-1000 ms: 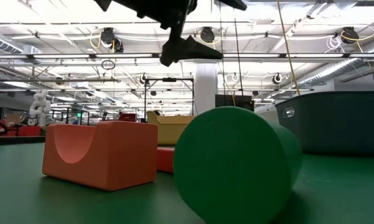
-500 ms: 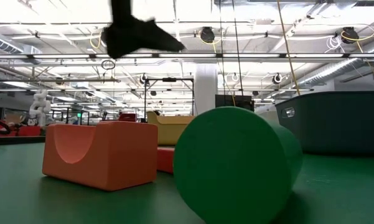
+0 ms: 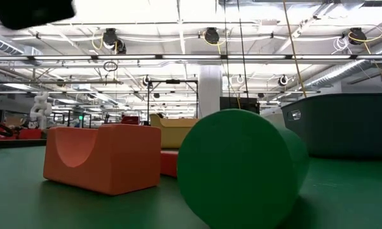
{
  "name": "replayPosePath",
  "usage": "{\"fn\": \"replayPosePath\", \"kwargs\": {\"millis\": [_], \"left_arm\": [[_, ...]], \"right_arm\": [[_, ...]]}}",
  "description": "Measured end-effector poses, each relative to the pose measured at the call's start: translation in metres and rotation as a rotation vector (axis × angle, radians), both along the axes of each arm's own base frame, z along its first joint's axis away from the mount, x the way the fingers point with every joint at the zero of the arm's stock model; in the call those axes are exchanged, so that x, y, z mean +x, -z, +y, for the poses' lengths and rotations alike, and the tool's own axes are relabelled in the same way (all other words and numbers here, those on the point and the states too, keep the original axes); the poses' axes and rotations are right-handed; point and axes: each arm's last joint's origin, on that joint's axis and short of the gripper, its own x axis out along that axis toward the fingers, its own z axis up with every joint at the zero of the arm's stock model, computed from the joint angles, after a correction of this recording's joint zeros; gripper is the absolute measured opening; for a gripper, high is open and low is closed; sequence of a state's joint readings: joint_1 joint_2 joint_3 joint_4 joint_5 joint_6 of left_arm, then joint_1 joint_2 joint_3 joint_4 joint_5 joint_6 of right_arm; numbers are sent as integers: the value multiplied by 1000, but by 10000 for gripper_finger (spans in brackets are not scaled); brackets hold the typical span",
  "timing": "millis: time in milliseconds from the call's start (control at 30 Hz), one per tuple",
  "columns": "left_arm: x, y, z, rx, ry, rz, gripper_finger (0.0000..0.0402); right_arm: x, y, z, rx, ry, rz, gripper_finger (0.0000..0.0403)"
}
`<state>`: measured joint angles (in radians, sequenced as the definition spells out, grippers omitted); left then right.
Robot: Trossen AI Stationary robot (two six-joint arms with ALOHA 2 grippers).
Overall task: Sort & place blocks by color
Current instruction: Put the left red block into the yellow bin
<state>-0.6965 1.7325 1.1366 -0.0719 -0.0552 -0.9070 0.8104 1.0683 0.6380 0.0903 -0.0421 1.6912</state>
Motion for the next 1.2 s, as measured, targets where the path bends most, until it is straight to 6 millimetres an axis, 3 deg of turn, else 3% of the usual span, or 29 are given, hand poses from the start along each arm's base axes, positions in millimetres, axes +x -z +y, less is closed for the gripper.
{"fn": "replayPosePath", "kwargs": {"millis": [200,367,600,767,967,1200], "left_arm": [[-29,21,0,150,-8,283,395],[-56,30,1,188,-16,563,395],[-82,36,8,238,-309,845,395],[-87,37,17,275,-479,913,395],[-88,37,18,274,-520,926,395],[-105,57,25,304,-639,978,395]], "right_arm": [[17,-18,-9,14,130,-262,190],[25,-23,-17,-31,157,-354,190],[31,-21,-25,-155,151,-432,190],[34,-21,-29,-211,151,-472,189],[35,-21,-30,-251,137,-502,189],[35,-21,-30,-252,137,-503,189]]}}
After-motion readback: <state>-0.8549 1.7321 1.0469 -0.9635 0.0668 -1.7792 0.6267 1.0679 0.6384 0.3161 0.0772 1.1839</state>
